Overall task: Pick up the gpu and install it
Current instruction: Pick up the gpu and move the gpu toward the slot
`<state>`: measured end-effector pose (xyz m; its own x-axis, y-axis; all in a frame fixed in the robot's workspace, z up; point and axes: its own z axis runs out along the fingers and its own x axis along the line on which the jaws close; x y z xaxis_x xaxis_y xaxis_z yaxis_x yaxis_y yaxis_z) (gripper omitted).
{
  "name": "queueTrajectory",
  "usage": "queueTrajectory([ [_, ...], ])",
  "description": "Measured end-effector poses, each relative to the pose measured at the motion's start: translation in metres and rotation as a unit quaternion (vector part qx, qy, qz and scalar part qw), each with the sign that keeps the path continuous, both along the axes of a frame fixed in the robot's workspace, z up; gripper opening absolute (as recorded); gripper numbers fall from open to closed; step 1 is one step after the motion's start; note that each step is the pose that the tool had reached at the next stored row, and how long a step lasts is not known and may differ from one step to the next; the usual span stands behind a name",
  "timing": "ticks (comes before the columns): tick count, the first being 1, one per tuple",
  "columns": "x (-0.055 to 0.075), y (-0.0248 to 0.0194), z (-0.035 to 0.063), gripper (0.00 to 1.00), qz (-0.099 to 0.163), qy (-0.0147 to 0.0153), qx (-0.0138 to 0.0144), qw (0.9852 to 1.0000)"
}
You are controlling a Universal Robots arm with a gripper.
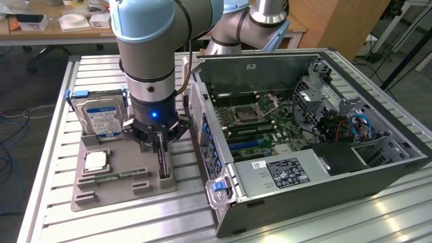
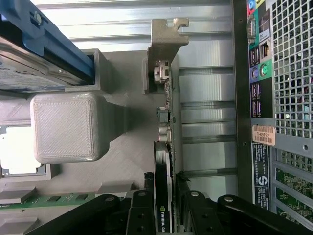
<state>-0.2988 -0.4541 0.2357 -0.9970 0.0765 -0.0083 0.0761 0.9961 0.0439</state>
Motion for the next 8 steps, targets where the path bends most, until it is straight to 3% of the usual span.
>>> queueTrajectory([
  [8,0.0,0.0,0.0,0.26,0.0,0.0,0.0,1.0],
])
